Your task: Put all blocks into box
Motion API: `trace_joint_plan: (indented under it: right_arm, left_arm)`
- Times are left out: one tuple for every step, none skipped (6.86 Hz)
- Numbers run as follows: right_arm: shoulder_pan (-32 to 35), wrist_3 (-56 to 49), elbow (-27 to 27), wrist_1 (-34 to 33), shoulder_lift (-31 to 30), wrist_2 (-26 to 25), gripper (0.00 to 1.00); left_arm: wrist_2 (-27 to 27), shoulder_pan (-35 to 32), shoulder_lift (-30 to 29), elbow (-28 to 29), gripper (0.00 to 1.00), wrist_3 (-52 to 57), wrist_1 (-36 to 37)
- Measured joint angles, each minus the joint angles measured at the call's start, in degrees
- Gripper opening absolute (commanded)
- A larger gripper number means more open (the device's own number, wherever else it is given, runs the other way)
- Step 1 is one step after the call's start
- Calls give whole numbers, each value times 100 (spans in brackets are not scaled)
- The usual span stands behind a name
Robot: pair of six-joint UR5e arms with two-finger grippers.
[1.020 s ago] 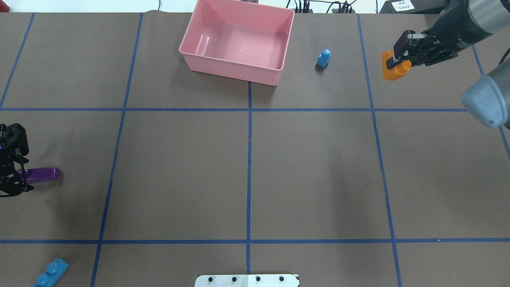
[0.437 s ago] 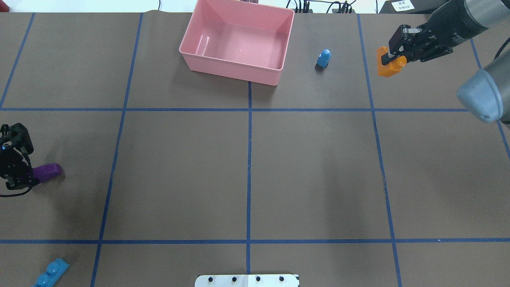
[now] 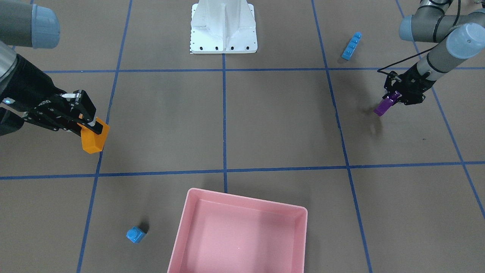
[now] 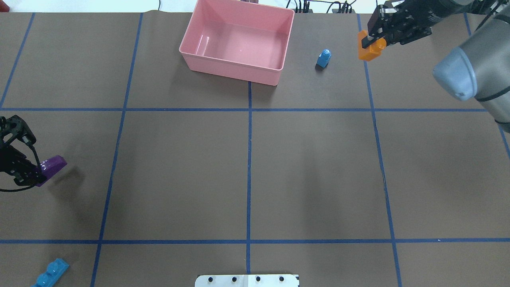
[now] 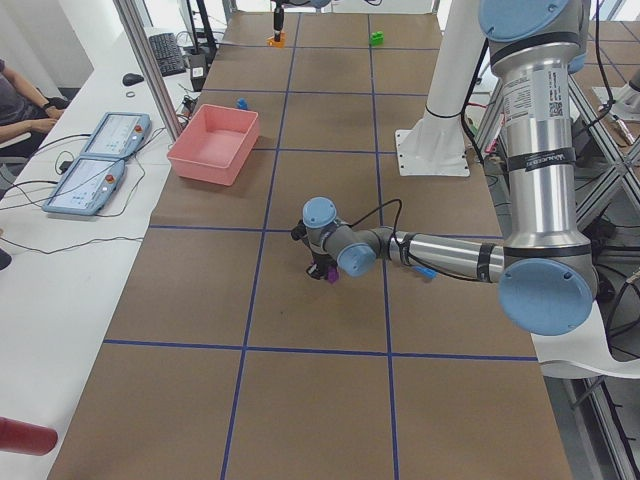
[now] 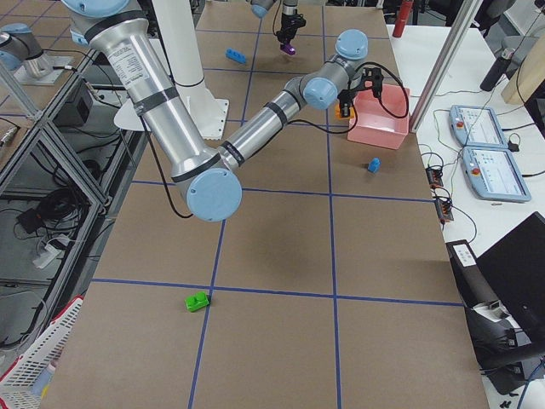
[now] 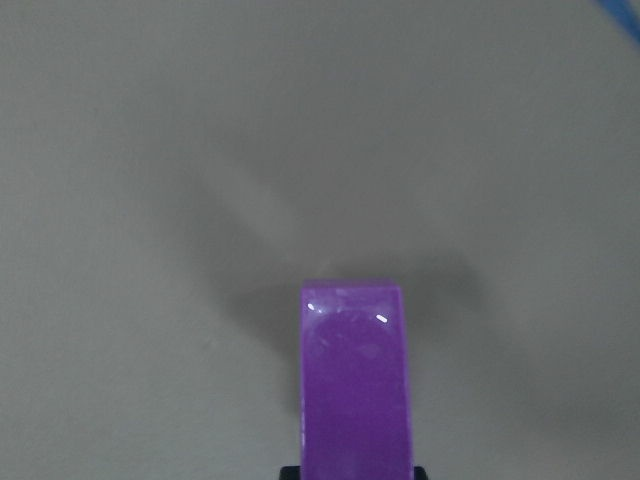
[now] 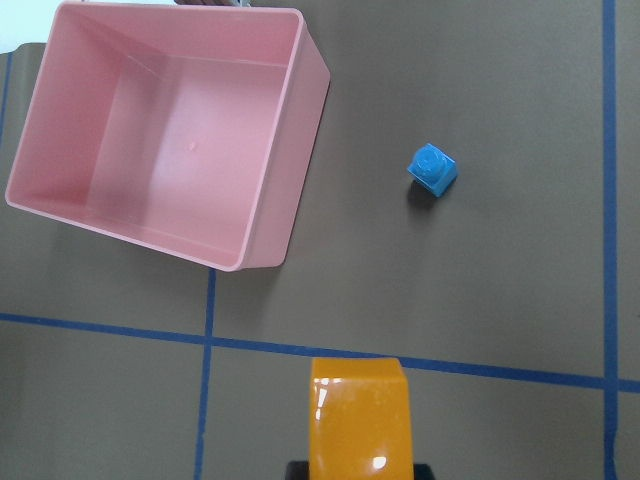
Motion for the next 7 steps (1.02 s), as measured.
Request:
trace_joint_plan:
  right_arm:
    - [-128,2,-446,-18,448,-172,0]
    - [-345,16,-996,-8,969,-436,0]
    - [-592,35,-1618,24,1530,-741,0]
    - [-803,40,-2222,206,2003,-1072,0]
    - [-965,49,-2838,653,2363,-1364,0]
    - [-1074,58,-3434,1209,2601,-1579,0]
    - [-1181,62,-4084,1840,2805,-1833,0]
  left_arm:
    - [-265,-11,-15,-250,0,-377,14]
    - [-430,-19,-64,-472,0,-691,22]
    - [-551,-27,-204,-607,0,-969,28]
    - [-627,-58,-394,-644,0,-1180,37]
    - [-658,-118,-563,-639,0,-1333,70]
    - [-671,-186,-732,-625,0,-1401,159]
    - [-682,-273,-945,-622,0,-1449,302]
